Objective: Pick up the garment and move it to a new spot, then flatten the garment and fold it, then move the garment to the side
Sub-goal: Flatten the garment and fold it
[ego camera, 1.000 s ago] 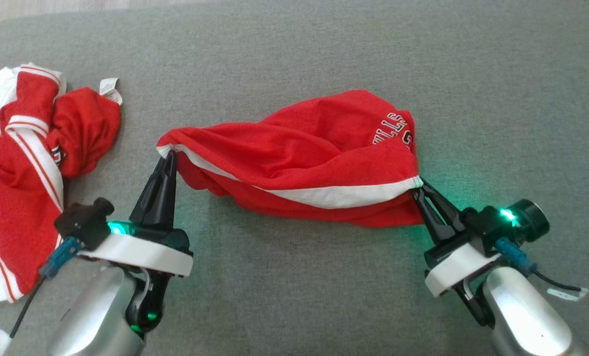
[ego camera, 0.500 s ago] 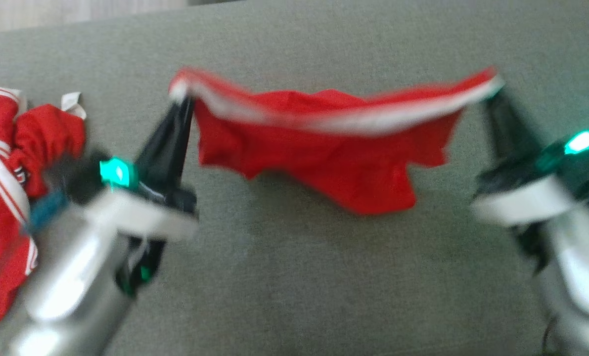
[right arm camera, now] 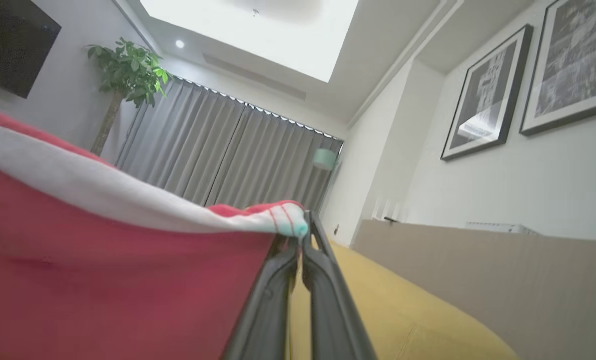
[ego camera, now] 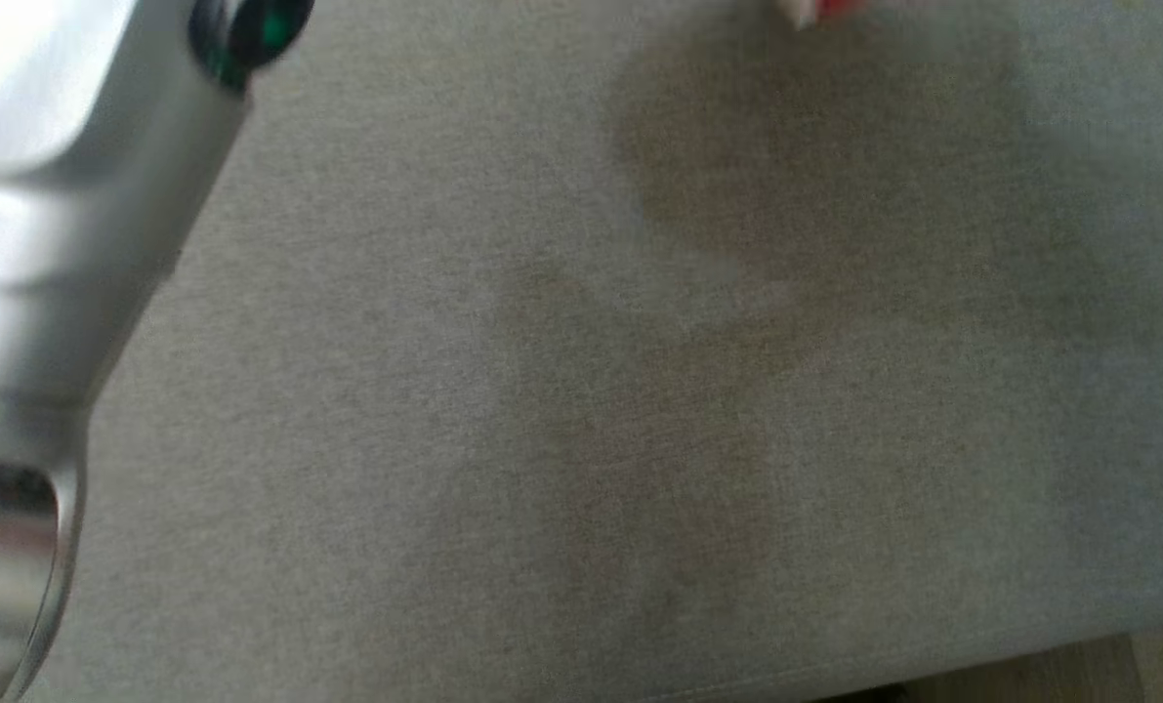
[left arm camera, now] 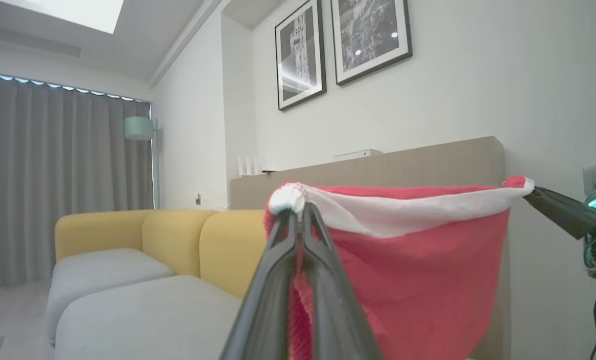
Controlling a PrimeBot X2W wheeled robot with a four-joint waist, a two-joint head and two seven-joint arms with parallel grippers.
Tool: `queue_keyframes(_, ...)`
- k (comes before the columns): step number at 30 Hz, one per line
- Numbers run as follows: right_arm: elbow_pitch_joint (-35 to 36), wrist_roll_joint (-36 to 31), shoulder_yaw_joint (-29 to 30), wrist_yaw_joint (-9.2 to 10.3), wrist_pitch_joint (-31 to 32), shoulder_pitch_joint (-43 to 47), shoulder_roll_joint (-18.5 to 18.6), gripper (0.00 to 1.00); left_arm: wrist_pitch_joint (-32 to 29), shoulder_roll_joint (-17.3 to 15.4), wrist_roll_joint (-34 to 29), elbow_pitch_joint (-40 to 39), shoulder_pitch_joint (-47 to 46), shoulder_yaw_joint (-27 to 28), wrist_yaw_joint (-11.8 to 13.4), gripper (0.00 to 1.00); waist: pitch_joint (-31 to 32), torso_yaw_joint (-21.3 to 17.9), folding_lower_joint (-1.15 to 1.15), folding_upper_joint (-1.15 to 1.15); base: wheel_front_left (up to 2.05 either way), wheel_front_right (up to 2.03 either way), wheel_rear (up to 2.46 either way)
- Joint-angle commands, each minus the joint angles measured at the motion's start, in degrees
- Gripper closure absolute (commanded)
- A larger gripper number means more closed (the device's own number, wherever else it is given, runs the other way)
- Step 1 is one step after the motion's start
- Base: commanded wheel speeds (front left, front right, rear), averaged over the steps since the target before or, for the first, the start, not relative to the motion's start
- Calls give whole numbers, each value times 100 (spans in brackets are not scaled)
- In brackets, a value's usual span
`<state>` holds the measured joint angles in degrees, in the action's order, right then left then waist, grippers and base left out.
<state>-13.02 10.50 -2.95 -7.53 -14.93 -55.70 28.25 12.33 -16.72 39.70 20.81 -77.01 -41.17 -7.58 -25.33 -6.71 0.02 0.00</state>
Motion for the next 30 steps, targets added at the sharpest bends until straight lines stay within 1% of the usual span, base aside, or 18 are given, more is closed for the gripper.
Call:
queue_keyframes(1, 221, -48, 40, 4, -7, -92, 150, 100, 101, -129, -68, 16, -289, 131, 9, 100, -77, -59, -2, 0, 0, 0, 0)
queue_keyframes(4, 389, -111, 53, 4, -7, 33, 146, 100, 229, -164, -113, 191, -219, 40, 9, 100, -22, -114, -2, 0, 0, 0, 0)
queue_keyframes(7, 514, -147, -52, 4, -7, 575, 138, 100, 260, -332, -241, 41, 373, -58, 9, 100, 47, -128, -2, 0, 0, 0, 0)
queue_keyframes(11, 652, -79, -187, 4, -7, 1636, 75, 100, 264, -452, -541, -392, 1763, -25, 10, 100, 167, -87, -2, 0, 0, 0, 0)
queue_keyframes(15, 792, -6, -181, 4, -7, 2822, -37, 100, 265, -396, -843, -542, 3361, -100, 14, 100, 403, -45, -2, 0, 0, 0, 0)
queue_keyframes(18, 972, -34, -42, 4, -7, 3654, -119, 100, 265, -334, -1020, -582, 4362, -125, 13, 100, 606, -57, -2, 0, 0, 0, 0)
queue_keyframes(22, 1226, -137, 288, 4, -7, 4718, -301, 100, 266, -338, -1311, -588, 5378, -152, 67, 100, 884, -132, -2, 0, 0, 0, 0)
queue_keyframes(23, 1226, -137, 288, 4, -7, 4718, -301, 100, 266, -338, -1311, -588, 5378, -152, 67, 100, 884, -132, -2, 0, 0, 0, 0)
queue_keyframes(26, 1376, -128, 482, 4, -7, 5445, -371, 100, 266, -359, -1356, -588, 5956, -225, 80, 100, 1053, -192, -2, 0, 0, 0, 0)
queue_keyframes(30, 1647, -104, 806, 4, 54, 6245, -362, 100, 186, -504, -1263, -729, 6449, -413, 69, 100, 1195, -249, -2, 0, 0, 0, 0)
